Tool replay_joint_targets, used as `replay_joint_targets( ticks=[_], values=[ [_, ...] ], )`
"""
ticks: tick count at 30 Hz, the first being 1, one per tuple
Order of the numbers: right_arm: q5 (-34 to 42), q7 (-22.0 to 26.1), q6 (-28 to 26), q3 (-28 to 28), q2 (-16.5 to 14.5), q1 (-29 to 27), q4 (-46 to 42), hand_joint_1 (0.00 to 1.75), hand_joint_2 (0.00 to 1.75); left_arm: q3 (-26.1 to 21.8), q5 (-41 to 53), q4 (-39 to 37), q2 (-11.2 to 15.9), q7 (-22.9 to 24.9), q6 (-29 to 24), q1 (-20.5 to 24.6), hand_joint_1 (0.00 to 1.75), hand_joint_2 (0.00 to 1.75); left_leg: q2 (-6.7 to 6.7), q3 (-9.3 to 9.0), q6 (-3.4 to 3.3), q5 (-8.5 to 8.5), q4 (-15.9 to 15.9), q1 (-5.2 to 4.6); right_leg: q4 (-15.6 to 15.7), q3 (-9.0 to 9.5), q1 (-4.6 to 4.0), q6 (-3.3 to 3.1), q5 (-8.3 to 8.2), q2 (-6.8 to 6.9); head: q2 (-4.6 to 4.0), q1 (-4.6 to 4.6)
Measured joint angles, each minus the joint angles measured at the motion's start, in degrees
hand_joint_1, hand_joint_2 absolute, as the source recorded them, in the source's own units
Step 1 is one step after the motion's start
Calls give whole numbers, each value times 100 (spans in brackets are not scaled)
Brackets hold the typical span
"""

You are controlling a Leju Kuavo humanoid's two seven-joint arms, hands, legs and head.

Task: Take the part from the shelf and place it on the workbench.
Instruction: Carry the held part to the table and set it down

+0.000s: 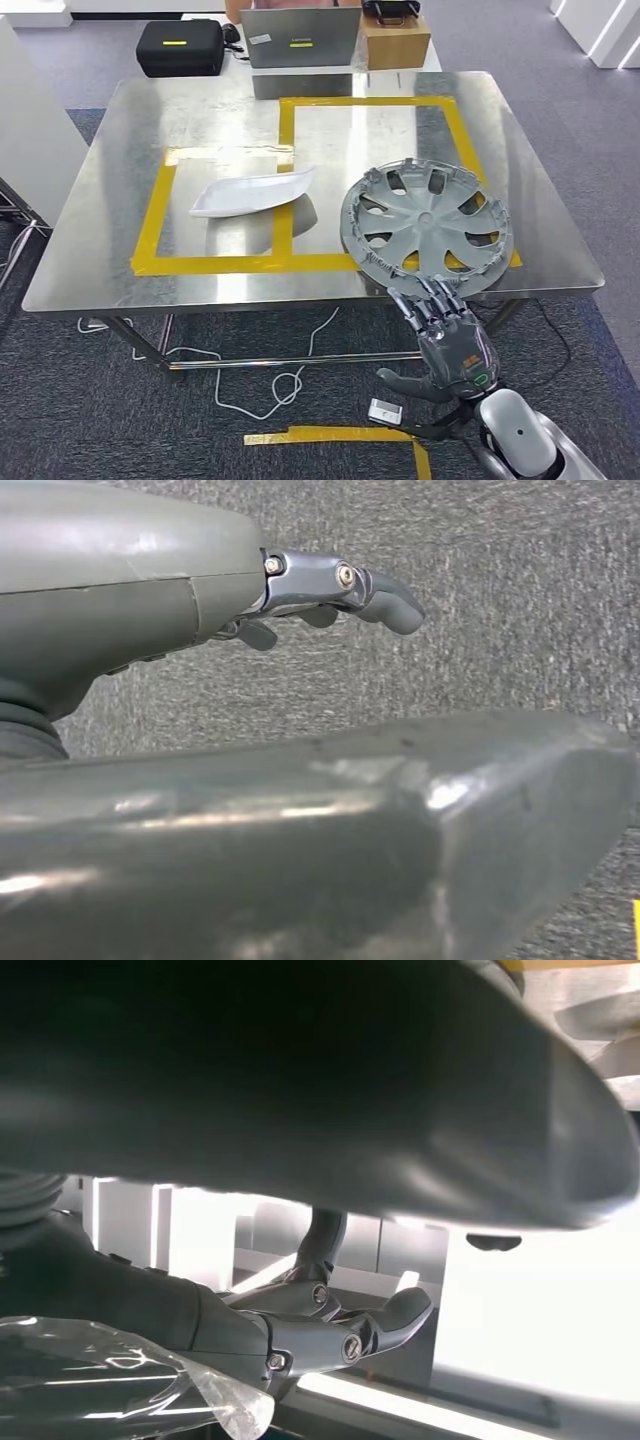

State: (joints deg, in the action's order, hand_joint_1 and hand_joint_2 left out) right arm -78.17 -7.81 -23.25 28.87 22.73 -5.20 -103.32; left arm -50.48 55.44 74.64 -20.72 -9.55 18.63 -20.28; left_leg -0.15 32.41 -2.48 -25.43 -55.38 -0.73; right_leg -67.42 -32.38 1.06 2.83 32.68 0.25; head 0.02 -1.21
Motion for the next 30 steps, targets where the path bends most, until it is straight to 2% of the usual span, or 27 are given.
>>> replay_joint_targets(
  ticks=[1,2,3,4,6,7,8,10,11,12,13,14,15,17,18,19,21,22,23,24,26,27,28,29,30],
  values=[
    [7,-5,8,-5,0,2,-14,0,0,10,-14,1,0,10,-2,-5,0,0,-2,40,15,33,-20,-13,462,342,-18,-28,-86,-4,0,0],
    [15,-12,18,-13,0,3,-36,0,0,21,-37,3,1,31,-5,-11,0,0,-4,74,36,68,-46,-23,894,639,-31,-54,-102,-9,0,2],
    [25,-19,32,-23,0,0,-56,0,0,34,-66,5,1,55,-11,-20,0,0,-4,103,59,107,-70,-31,1189,817,-44,-72,-71,-14,0,2],
    [35,-27,49,-34,0,-9,-72,0,0,48,-96,10,2,83,-19,-30,0,0,-4,135,84,148,-87,-37,1342,890,-55,-86,-36,-17,0,3],
    [49,-45,79,-55,0,-48,-83,0,0,74,-145,29,4,129,-38,-59,0,0,-11,187,138,185,-118,-34,1382,809,-45,-134,-65,-5,0,-1],
    [53,-52,91,-62,-1,-72,-84,0,0,85,-165,40,5,150,-45,-76,0,0,-16,224,175,78,-200,-27,1378,759,-34,-171,-106,8,0,7],
    [55,-57,98,-67,-3,-92,-86,0,0,97,-177,49,6,165,-50,-94,0,0,-21,279,215,-121,-371,-14,1380,708,-20,-213,-154,24,0,15],
    [58,-65,109,-78,-6,-117,-90,0,0,117,-192,52,7,184,-56,-116,0,0,-20,438,288,-697,-1018,30,1364,587,-16,-259,-254,50,0,36],
    [63,-72,115,-87,-7,-129,-91,0,0,128,-199,52,7,190,-60,-119,0,0,-19,501,309,-903,-1372,47,1345,519,-19,-266,-300,63,0,37],
    [70,-80,121,-96,-8,-145,-91,0,0,140,-211,53,7,199,-66,-122,0,0,-18,515,321,-993,-1632,57,1315,449,-21,-262,-343,75,0,38],
    [78,-92,129,-105,-9,-166,-91,0,0,155,-230,55,8,215,-76,-127,0,0,-18,452,324,-951,-1719,62,1276,371,-22,-257,-382,86,0,37],
    [89,-107,136,-117,-11,-189,-92,0,0,174,-252,62,8,238,-87,-138,0,0,-17,299,317,-813,-1598,64,1228,291,-23,-249,-418,92,0,37],
    [102,-131,143,-133,-12,-211,-92,0,0,195,-282,77,8,265,-102,-153,0,0,-17,59,298,-646,-1294,63,1180,214,-24,-236,-452,93,0,38],
    [134,-210,158,-184,-15,-263,-93,0,0,242,-350,128,9,325,-134,-184,0,0,-20,-450,236,-494,-511,48,1100,76,-34,-194,-518,94,0,34],
    [154,-263,166,-214,-17,-292,-93,0,0,265,-387,155,9,354,-151,-200,0,0,-22,-605,208,-497,-235,36,1079,31,-39,-167,-556,97,0,32],
    [181,-331,173,-245,-19,-330,-93,0,0,290,-429,180,9,388,-170,-222,0,0,-23,-661,188,-529,-91,24,1070,-9,-42,-136,-600,100,0,31],
    [260,-500,180,-322,-22,-448,-93,0,0,360,-527,225,5,470,-204,-291,0,0,-15,-601,137,-492,-27,26,1058,-76,-42,-67,-662,98,0,30],
    [309,-598,181,-374,-23,-530,-92,0,0,409,-578,250,2,512,-220,-331,0,0,-6,-547,95,-454,-10,36,1012,-128,-39,-34,-594,83,0,27],
    [358,-695,185,-433,-24,-619,-92,0,0,465,-622,278,0,555,-234,-368,0,0,3,-487,44,-403,6,47,884,-199,-39,-8,-431,63,0,16],
    [414,-794,196,-497,-24,-709,-92,0,0,526,-660,303,-2,592,-253,-405,0,0,12,-425,1,-349,15,52,649,-289,-36,11,-178,41,0,7],
    [560,-1015,238,-632,-24,-910,-93,0,0,671,-741,356,0,686,-309,-486,0,0,18,-286,-45,-241,12,28,-65,-482,-36,36,340,13,0,-9],
    [655,-1124,259,-705,-25,-1026,-93,0,0,758,-785,381,-2,738,-343,-537,0,0,20,-210,-51,-180,8,14,-377,-521,-36,43,453,8,0,-8],
    [777,-1223,283,-781,-27,-1154,-93,0,0,849,-828,406,-4,787,-373,-591,0,0,21,-129,-54,-118,2,2,-535,-482,-38,43,421,5,0,-9],
    [935,-1302,307,-861,-36,-1285,-93,0,0,937,-862,427,-5,827,-395,-640,0,0,20,-49,-50,-59,-7,-6,-492,-348,-40,38,273,3,0,-9],
    [1134,-1358,332,-944,-51,-1413,-92,0,0,1011,-883,444,-7,855,-407,-681,0,0,17,27,-41,-6,-18,-11,-249,-120,-42,26,84,1,0,-8]
  ],
)
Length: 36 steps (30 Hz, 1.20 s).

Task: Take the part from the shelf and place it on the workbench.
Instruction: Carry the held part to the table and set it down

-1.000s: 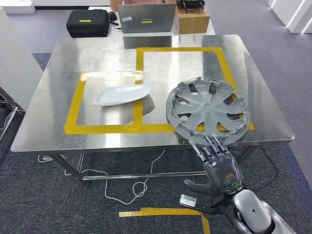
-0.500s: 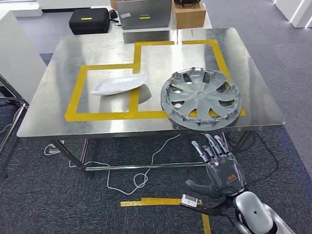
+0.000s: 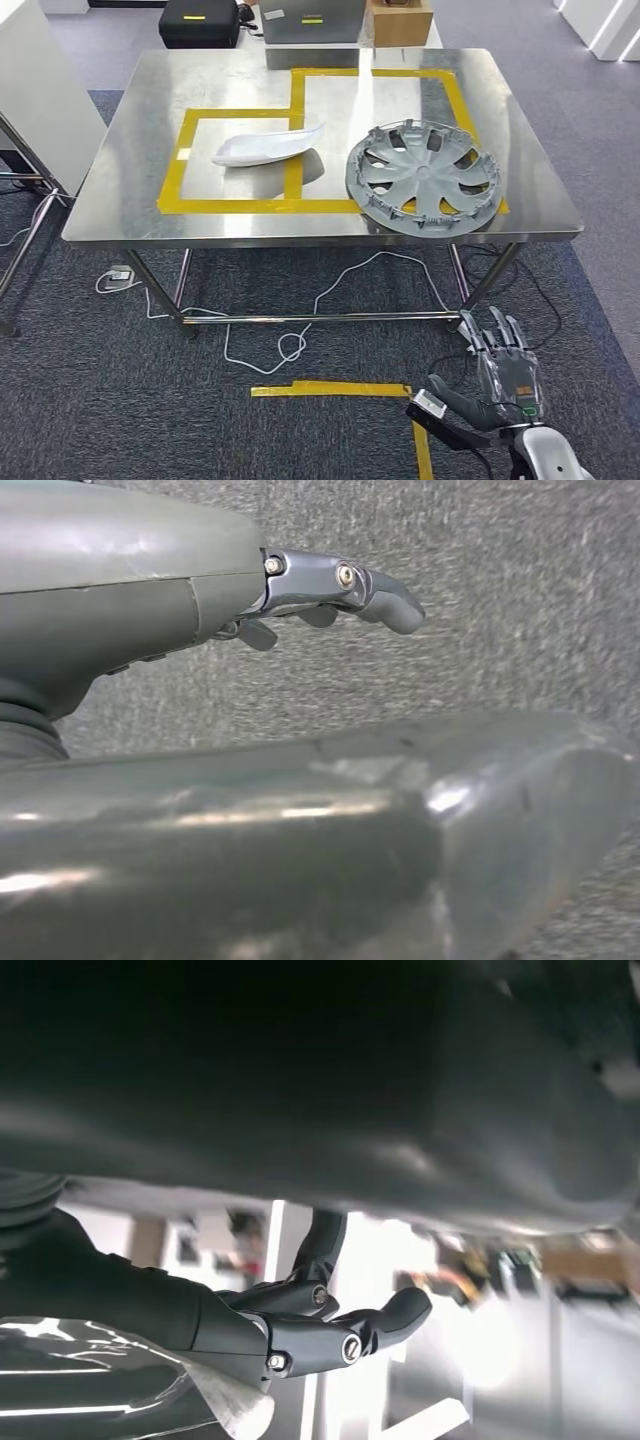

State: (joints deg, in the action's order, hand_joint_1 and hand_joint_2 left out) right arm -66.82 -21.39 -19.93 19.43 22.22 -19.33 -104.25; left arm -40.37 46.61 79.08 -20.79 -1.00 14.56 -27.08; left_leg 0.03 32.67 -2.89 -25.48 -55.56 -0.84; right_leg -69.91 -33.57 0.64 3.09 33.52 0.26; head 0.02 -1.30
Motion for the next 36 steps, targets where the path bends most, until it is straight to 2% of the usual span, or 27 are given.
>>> replay_joint_targets(
  ticks=[1,3,4,5,7,8,9,11,12,13,14,15,17,19,21,23,24,26,27,28,29,30,31,32,33,34,36],
  values=[
    [246,-36,32,-81,-23,-119,1,0,0,59,-10,13,-1,18,-4,-28,0,0,-2,61,15,47,-15,-3,389,303,-1,-17,-138,-1,0,-2],
    [918,-57,130,-247,-104,-324,7,0,0,166,-20,24,-5,25,-21,-41,0,0,-3,153,57,131,-63,-21,1271,902,-9,-52,-157,-3,0,-2],
    [1362,-55,213,-331,-179,-420,28,0,0,245,-25,-3,-9,2,-117,-14,0,0,0,183,79,182,-77,-29,1557,1066,-15,-70,-102,-4,0,-5],
    [1847,-49,300,-413,-272,-516,69,0,0,356,-32,-93,-13,-46,-303,53,0,0,-2,210,100,238,-80,-38,1711,1125,-20,-91,-73,0,0,-5],
    [2733,-4,407,-552,-496,-695,230,0,0,643,-74,-497,0,-213,-894,297,0,0,-30,269,156,250,-91,-44,1739,1037,9,-158,-123,40,0,-8],
    [3012,34,409,-602,-596,-769,320,0,0,785,-112,-760,17,-302,-1162,433,0,0,-42,305,196,113,-183,-38,1733,984,23,-202,-170,63,0,2],
    [3199,74,394,-644,-680,-831,402,0,0,912,-156,-1010,36,-380,-1354,547,0,0,-49,358,239,-131,-392,-23,1724,923,35,-241,-218,80,0,10],
    [3464,78,382,-727,-808,-928,523,0,0,1102,-243,-1374,78,-459,-1509,689,0,0,-41,486,308,-722,-1116,27,1671,794,22,-288,-298,83,0,26],
    [3657,46,394,-783,-871,-974,584,0,0,1177,-289,-1502,106,-471,-1531,731,0,0,-39,528,328,-905,-1475,45,1634,729,14,-292,-336,82,0,27],
    [3896,12,415,-848,-942,-1025,655,0,0,1245,-341,-1605,139,-474,-1548,762,0,0,-39,511,337,-955,-1695,55,1589,660,8,-290,-368,82,0,28],
    [4178,-2,445,-929,-1030,-1085,743,0,0,1317,-409,-1702,182,-473,-1577,788,0,0,-38,407,333,-887,-1710,58,1539,590,1,-283,-394,83,0,28],
    [4467,9,481,-1024,-1129,-1153,845,0,0,1395,-489,-1793,229,-470,-1624,808,0,0,-39,201,311,-738,-1487,56,1488,527,-7,-274,-412,84,0,29],
    [4917,64,572,-1229,-1336,-1278,1074,0,0,1555,-673,-1961,335,-464,-1754,833,0,0,-50,-321,209,-488,-714,35,1403,421,-25,-252,-436,88,0,27],
    [5128,100,654,-1418,-1506,-1365,1306,0,0,1717,-833,-2113,434,-456,-1873,856,0,0,-58,-607,126,-436,-202,4,1359,352,-23,-196,-488,91,0,25],
    [5208,114,698,-1548,-1626,-1438,1480,0,0,1863,-928,-2236,505,-450,-1941,875,0,0,-53,-607,97,-406,-96,-14,1360,300,-8,-123,-568,86,0,25],
    [5232,94,731,-1635,-1702,-1491,1579,0,0,1975,-998,-2316,551,-435,-1989,902,0,0,-39,-572,56,-341,38,10,1288,211,-3,-75,-461,53,1,22],
    [5240,46,762,-1676,-1727,-1502,1620,0,0,2032,-1045,-2342,576,-394,-2010,910,0,0,-31,-533,34,-302,100,29,1124,126,-2,-55,-267,31,1,12],
    [5267,-87,859,-1750,-1774,-1515,1707,0,0,2169,-1181,-2295,648,-164,-1957,824,0,0,-7,-417,14,-223,123,40,499,-81,6,-18,273,2,1,-15],
    [5284,-132,913,-1785,-1805,-1526,1758,0,0,2242,-1260,-2169,690,18,-1869,694,0,0,19,-353,18,-181,111,39,138,-147,8,1,452,-3,0,-22],
    [5309,-146,967,-1819,-1842,-1536,1822,0,0,2311,-1332,-1988,734,209,-1750,525,0,0,48,-291,25,-141,93,39,-120,-156,10,17,486,-4,1,-23],
    [5338,-138,1019,-1853,-1883,-1546,1900,0,0,2364,-1387,-1773,783,369,-1628,343,0,0,75,-221,36,-103,67,41,-210,-92,16,29,375,-3,1,-24],
    [5370,-125,1064,-1887,-1921,-1554,1982,0,0,2406,-1426,-1568,832,484,-1527,179,0,0,92,-141,53,-66,31,47,-100,64,27,42,173,-4,1,-25],
    [5405,-115,1102,-1919,-1956,-1558,2057,0,0,2435,-1450,-1391,879,547,-1447,47,0,0,97,-56,75,-30,-15,53,208,311,45,56,-22,-5,1,-24],
    [5441,-109,1138,-1944,-1989,-1556,2118,0,0,2454,-1464,-1233,928,576,-1386,-60,0,0,92,25,105,4,-68,51,649,617,58,71,-102,-14,1,-29],
    [5477,-108,1176,-1967,-2016,-1548,2166,0,0,2468,-1474,-1091,968,589,-1332,-147,0,0,83,87,139,39,-118,44,1087,902,63,55,-90,-27,2,-28],
    [5517,-119,1225,-1983,-2040,-1537,2213,0,0,2479,-1481,-964,1010,592,-1275,-222,0,0,75,124,171,79,-155,36,1404,1084,61,29,-28,-36,2,-28],
    [5596,-177,1330,-1994,-2070,-1528,2310,0,0,2485,-1482,-758,1090,586,-1136,-354,0,0,64,153,227,170,-181,32,1600,1150,35,-72,40,-35,2,-25]
  ],
)
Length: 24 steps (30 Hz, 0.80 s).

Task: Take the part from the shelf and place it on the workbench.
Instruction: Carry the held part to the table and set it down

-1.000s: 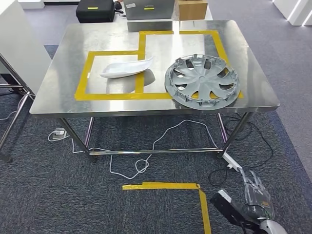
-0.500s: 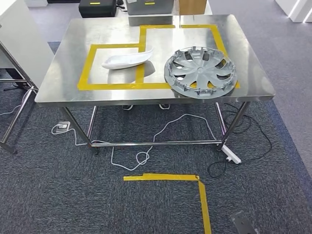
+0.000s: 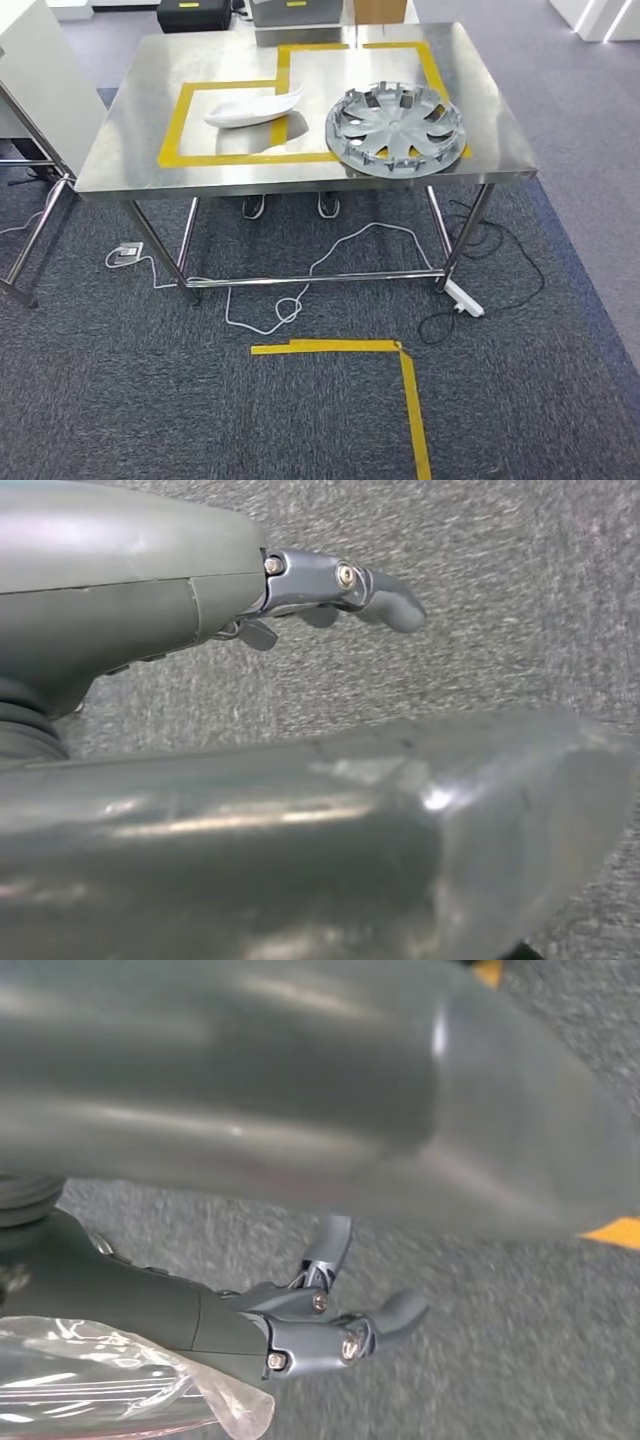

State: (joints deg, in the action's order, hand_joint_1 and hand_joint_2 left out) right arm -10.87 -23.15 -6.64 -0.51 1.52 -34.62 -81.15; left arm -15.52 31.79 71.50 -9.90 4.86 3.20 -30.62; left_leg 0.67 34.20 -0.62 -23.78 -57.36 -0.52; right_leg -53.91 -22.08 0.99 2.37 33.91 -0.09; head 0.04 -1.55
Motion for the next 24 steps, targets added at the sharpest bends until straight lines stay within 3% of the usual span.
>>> replay_joint_targets(
  ticks=[1,2,4,6,7,8,9,10,12,13,14,15,17,18,21,22,23,24],
  values=[
    [38,-42,42,9,-8,-3,53,0,0,-5,16,72,35,-13,74,-56,0,0,-10,17,29,6,-12,11,-27,-64,0,-54,-36,18,0,1],
    [74,-86,68,23,-12,-8,98,0,0,-13,40,127,57,-28,141,-104,0,0,-21,46,63,-90,-66,21,-41,-120,0,-114,-80,33,1,2],
    [140,-160,85,78,-11,-14,167,0,0,-37,113,191,85,-68,236,-158,0,0,-38,129,128,-619,-444,40,-51,-262,6,-216,-199,66,1,18],
    [205,-233,50,156,8,-17,215,0,0,-57,186,229,99,-111,294,-169,0,0,-40,194,165,-1220,-1129,49,-64,-424,-14,-254,-331,94,1,28],
    [235,-269,21,202,23,-17,238,0,0,-63,215,243,103,-127,314,-167,0,0,-40,186,167,-1321,-1427,52,-79,-518,-27,-261,-398,110,1,27],
    [262,-301,-11,248,41,-17,256,0,0,-66,241,255,105,-138,333,-167,0,0,-40,122,157,-1266,-1596,54,-100,-620,-43,-262,-462,123,1,27],
    [281,-329,-43,292,56,-17,267,0,0,-67,262,265,105,-141,346,-169,0,0,-40,-15,133,-1094,-1582,52,-128,-728,-62,-263,-522,133,1,26],
    [300,-358,-78,339,71,-17,274,0,0,-69,277,276,104,-145,356,-170,0,0,-41,-240,91,-903,-1375,45,-158,-822,-80,-262,-582,138,1,26],
    [350,-411,-163,432,101,-18,277,0,0,-81,307,314,103,-160,371,-170,0,0,-43,-913,-15,-783,-493,6,-211,-946,-115,-247,-692,138,1,26],
    [378,-431,-204,481,122,-20,277,0,0,-92,321,336,103,-173,376,-161,0,0,-44,-1218,-61,-848,-22,-17,-234,-986,-129,-227,-753,139,1,25],
    [403,-445,-241,523,143,-22,278,0,0,-107,334,351,103,-188,379,-153,0,0,-45,-1414,-91,-916,311,-43,-246,-1028,-134,-199,-819,141,1,26],
    [420,-454,-266,557,167,-28,278,0,0,-121,345,360,103,-201,382,-151,0,0,-46,-1492,-110,-930,498,-62,-254,-1067,-137,-165,-886,141,1,31],
    [447,-473,-301,609,218,-46,284,0,0,-140,352,362,93,-216,393,-158,0,0,-27,-1376,-155,-828,543,-48,-283,-1168,-121,-98,-895,120,1,40],
    [468,-482,-320,635,240,-54,287,0,0,-145,355,363,86,-221,399,-164,0,0,-10,-1297,-188,-752,553,-37,-383,-1222,-116,-67,-731,96,1,37],
    [580,-491,-428,722,303,-46,312,0,0,-156,366,364,74,-231,416,-167,0,0,33,-1025,-246,-534,539,-38,-1254,-1410,-97,8,139,42,0,15],
    [634,-483,-473,754,327,-38,324,0,0,-158,370,364,71,-231,423,-167,0,0,41,-928,-245,-462,522,-42,-1596,-1430,-93,25,260,40,0,16],
    [695,-472,-520,791,350,-30,335,0,0,-160,373,364,68,-232,435,-167,0,0,47,-821,-240,-395,493,-45,-1828,-1391,-91,38,212,40,0,16],
    [757,-457,-567,830,375,-25,345,0,0,-161,376,365,63,-233,449,-166,0,0,50,-702,-232,-336,445,-46,-1894,-1283,-89,46,28,39,1,15]
  ],
)
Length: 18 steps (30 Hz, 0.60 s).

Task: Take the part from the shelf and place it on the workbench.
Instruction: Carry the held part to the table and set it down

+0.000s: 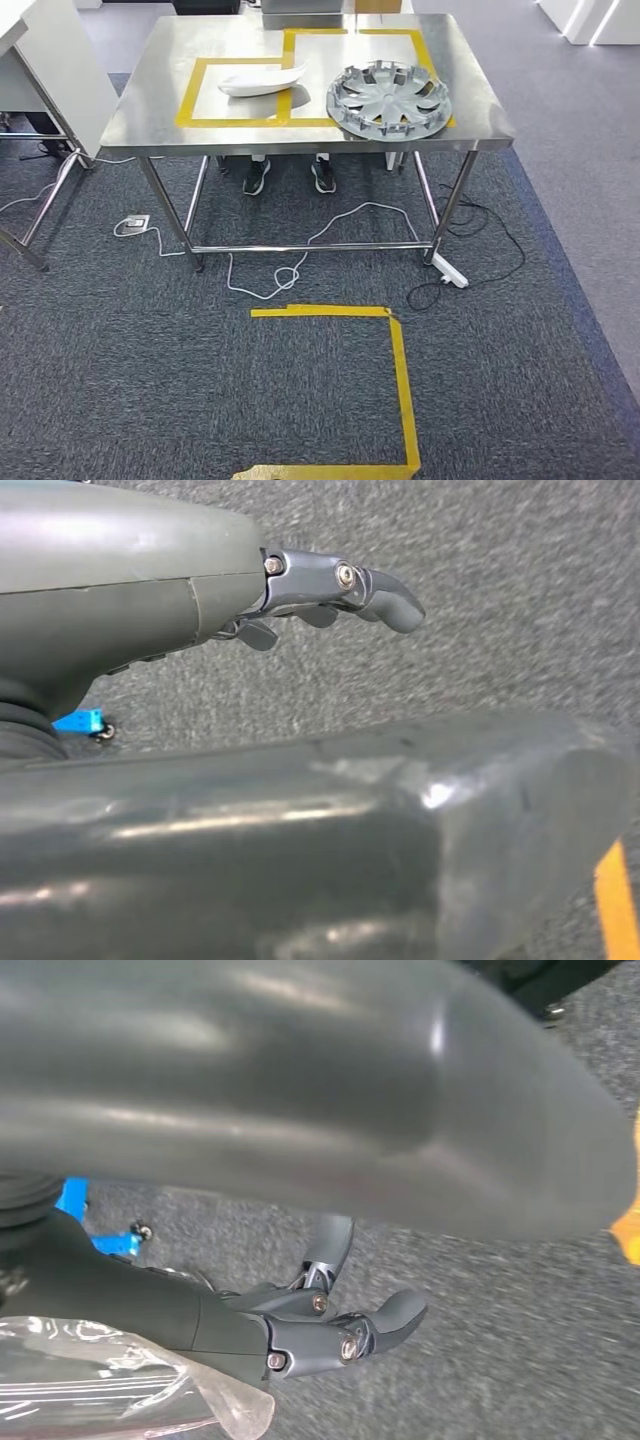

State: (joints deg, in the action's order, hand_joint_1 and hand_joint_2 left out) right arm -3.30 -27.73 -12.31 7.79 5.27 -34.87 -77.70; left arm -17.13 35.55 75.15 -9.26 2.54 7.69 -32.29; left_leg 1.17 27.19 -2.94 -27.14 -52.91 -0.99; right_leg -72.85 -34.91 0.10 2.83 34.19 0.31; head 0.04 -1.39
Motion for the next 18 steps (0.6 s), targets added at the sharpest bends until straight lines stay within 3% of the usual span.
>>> replay_joint_targets(
  ticks=[1,2,3,4,5,6,8,9,12,13,14,15,16,18],
  values=[
    [60,14,-46,39,29,5,7,0,0,-1,2,2,-7,-1,15,0,0,0,1,128,11,50,-66,1,141,205,2,1,-227,-1,0,1],
    [118,28,-89,74,57,13,10,0,0,-1,3,12,-14,-2,30,-1,0,0,0,241,27,87,-144,1,477,511,5,-4,-359,-6,0,0],
    [177,41,-133,110,87,27,11,0,0,-1,3,29,-21,-2,44,-3,0,0,-5,340,45,114,-232,-6,960,890,3,-17,-360,-12,0,-4],
    [234,53,-175,148,116,49,11,0,0,-1,1,50,-27,-1,55,-2,0,0,-8,414,69,136,-310,-16,1445,1214,1,-47,-238,-17,0,-6],
    [291,66,-216,190,144,70,11,0,0,-3,-5,70,-31,4,64,0,0,0,-11,462,95,165,-364,-24,1800,1426,-5,-88,-89,-23,0,-8],
    [356,77,-264,237,171,83,11,0,0,-10,-16,84,-35,17,70,1,0,0,-13,503,125,202,-395,-31,1995,1513,-15,-134,5,-22,0,-12],
    [517,108,-374,338,216,83,20,0,0,-50,-49,92,-43,56,92,-9,0,0,-25,569,197,209,-440,-19,2022,1427,-7,-238,-21,-3,0,-12],
    [624,133,-449,394,245,80,26,0,0,-70,-65,93,-48,79,118,-24,0,0,-38,609,241,78,-528,-6,2018,1376,1,-280,-71,13,0,-8],
    [932,215,-685,580,345,92,36,0,0,-105,-97,93,-57,116,185,-47,0,0,-66,816,357,-701,-1354,54,1998,1200,9,-336,-219,49,-1,7],
    [1013,234,-754,645,377,95,39,0,0,-116,-101,93,-58,125,190,-48,0,0,-66,875,380,-855,-1698,71,1978,1132,7,-334,-260,58,-1,8],
    [1083,251,-811,704,410,98,45,0,0,-127,-103,93,-58,136,191,-50,0,0,-68,880,394,-878,-1927,84,1952,1062,5,-329,-294,68,0,8],
    [1152,265,-869,763,440,101,50,0,0,-136,-104,95,-59,150,192,-55,0,0,-69,802,398,-789,-1964,93,1922,994,5,-321,-321,75,0,9],
    [1209,278,-921,819,467,106,53,0,0,-143,-104,97,-60,165,193,-62,0,0,-70,624,389,-633,-1768,99,1890,935,5,-310,-340,79,0,9],
    [1293,300,-1002,918,510,126,55,0,0,-150,-103,117,-62,191,198,-79,0,0,-76,74,337,-394,-937,96,1835,854,-2,-280,-365,81,0,9]
  ],
)
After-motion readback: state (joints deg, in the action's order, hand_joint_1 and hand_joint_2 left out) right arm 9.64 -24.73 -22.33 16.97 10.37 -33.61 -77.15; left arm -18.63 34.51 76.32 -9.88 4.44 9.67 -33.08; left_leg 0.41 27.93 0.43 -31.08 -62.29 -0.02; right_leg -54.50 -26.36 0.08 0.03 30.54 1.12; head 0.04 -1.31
